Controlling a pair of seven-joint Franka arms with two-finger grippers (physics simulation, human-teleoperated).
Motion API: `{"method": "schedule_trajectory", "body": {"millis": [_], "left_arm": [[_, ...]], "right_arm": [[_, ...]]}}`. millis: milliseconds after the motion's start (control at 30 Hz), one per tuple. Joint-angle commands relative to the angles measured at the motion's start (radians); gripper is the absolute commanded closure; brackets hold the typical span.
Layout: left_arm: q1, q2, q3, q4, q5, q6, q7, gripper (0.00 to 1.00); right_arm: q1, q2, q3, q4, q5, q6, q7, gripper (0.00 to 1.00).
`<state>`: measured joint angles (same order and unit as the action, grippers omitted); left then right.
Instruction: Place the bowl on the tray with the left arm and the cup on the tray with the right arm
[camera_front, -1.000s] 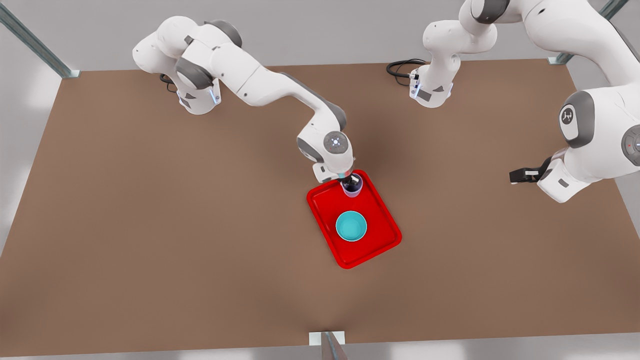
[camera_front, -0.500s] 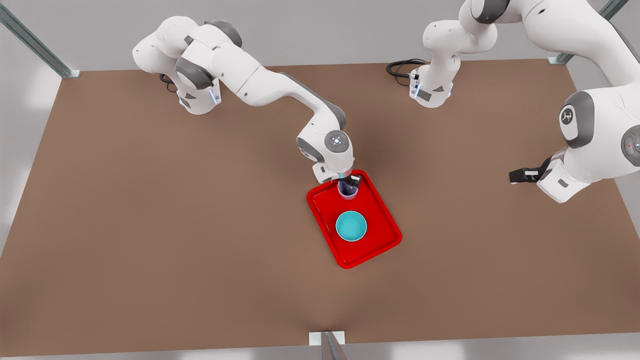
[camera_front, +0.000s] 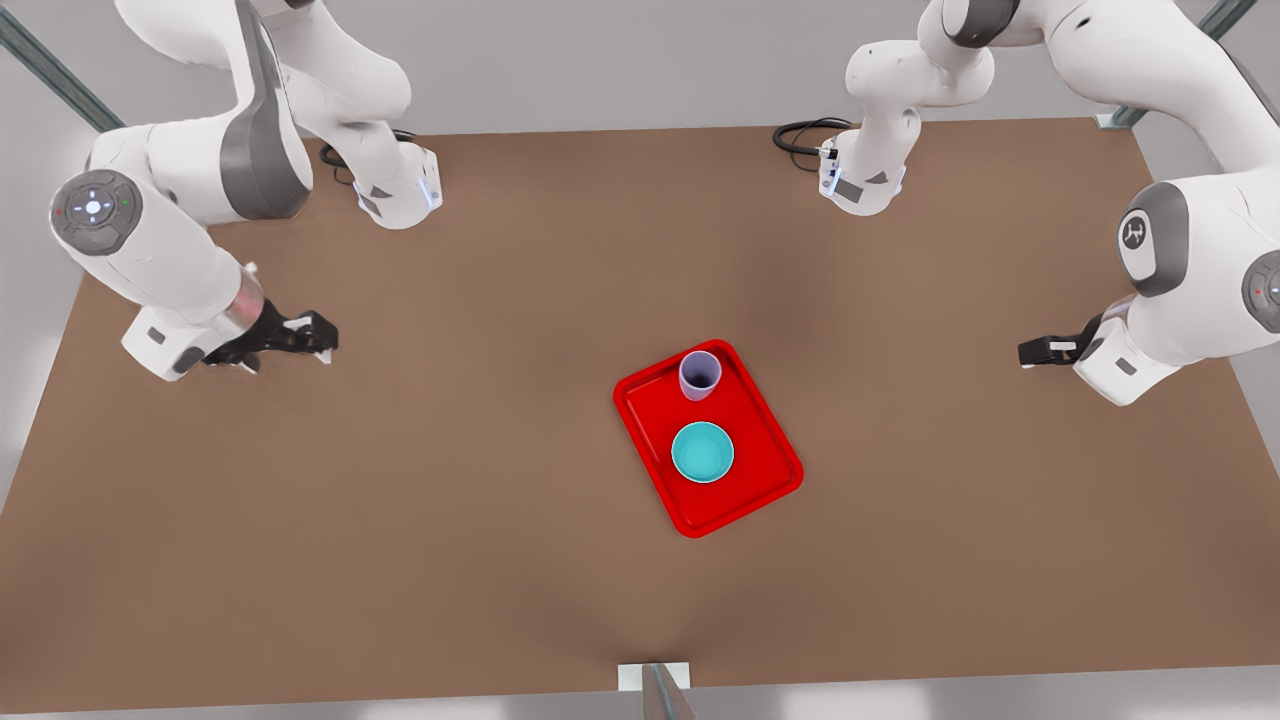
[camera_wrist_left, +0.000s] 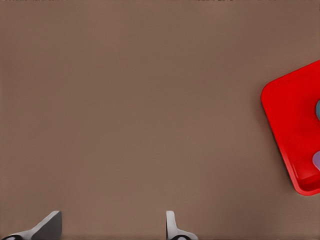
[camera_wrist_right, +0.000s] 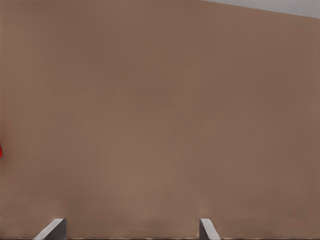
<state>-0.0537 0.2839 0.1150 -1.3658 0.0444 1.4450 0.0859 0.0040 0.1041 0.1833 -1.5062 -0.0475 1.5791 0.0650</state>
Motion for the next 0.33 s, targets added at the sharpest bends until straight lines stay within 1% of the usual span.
{"method": "schedule_trajectory", "body": {"millis": [0,100,167,300], "left_arm": [[0.000,0.000,0.000,0.001,0.000,0.000,0.000,0.00],[0.000,0.000,0.000,-0.001,0.000,0.000,-0.002,0.00],[-0.002,0.000,0.000,0.001,0.000,0.000,-0.002,0.00],[-0.002,0.000,0.000,0.001,0.000,0.000,-0.002,0.00]], "right_arm": [[-0.016,0.002,0.001,0.001,0.003,-0.004,0.006,0.00],[-0.013,0.014,0.004,0.001,0.011,0.001,0.029,0.00],[-0.012,0.063,0.004,0.035,0.009,0.004,0.044,0.00],[-0.015,0.071,0.005,0.035,0.009,0.006,0.044,0.00]]}}
